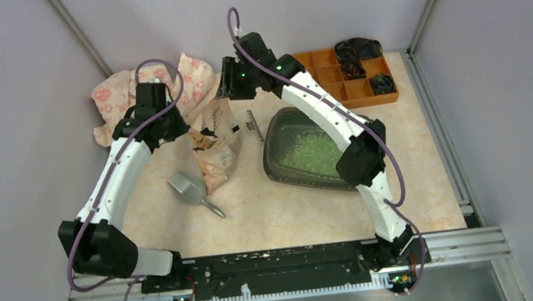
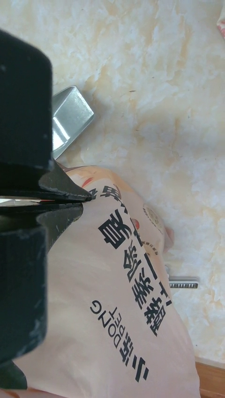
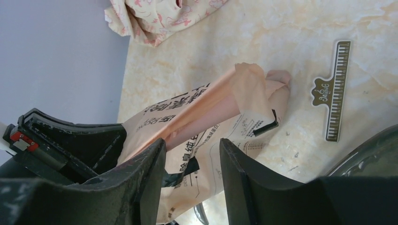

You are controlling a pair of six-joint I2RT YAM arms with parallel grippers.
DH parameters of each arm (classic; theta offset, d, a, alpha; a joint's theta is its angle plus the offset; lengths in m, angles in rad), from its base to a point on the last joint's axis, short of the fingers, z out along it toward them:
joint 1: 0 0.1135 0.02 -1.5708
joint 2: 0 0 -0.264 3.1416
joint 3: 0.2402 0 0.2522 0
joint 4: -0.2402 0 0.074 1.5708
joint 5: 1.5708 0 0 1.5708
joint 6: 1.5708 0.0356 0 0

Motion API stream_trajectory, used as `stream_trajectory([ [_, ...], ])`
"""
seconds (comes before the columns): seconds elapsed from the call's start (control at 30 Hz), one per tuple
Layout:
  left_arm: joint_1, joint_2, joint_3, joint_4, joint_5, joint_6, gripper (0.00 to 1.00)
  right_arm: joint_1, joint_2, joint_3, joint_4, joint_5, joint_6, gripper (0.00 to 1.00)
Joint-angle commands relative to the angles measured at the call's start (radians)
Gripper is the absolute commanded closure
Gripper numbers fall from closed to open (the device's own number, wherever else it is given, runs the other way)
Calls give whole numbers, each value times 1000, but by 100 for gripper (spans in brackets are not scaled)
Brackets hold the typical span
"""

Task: Fill the litter box with clean litter
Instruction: Open the cat litter bag at the center of the board.

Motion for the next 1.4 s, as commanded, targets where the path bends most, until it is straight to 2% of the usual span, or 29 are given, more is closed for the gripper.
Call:
stream_trajectory([
  [0.0, 3, -6, 37, 65, -5, 10, 93, -17, 14, 44, 49, 4, 24, 54],
  [0.17, 3, -11, 32, 68, 9, 9, 93, -18, 57, 97, 34, -4, 44, 54],
  [0.53, 3, -36, 0, 84, 43, 9, 94, -18, 51, 54, 117, 4, 105, 51],
  [0.8, 3, -43, -10, 90, 67, 4, 95, -12, 81, 86, 118, 1, 134, 50],
  [0.87, 3, -45, -12, 91, 70, 5, 95, -11, 77, 69, 131, 9, 134, 56],
  [1.07, 3, -55, -18, 92, 73, 4, 95, -7, 8, -49, 240, 46, 140, 99],
  [1.37, 3, -59, -15, 100, 67, 18, 95, 7, -103, -67, 211, 115, 81, 100],
])
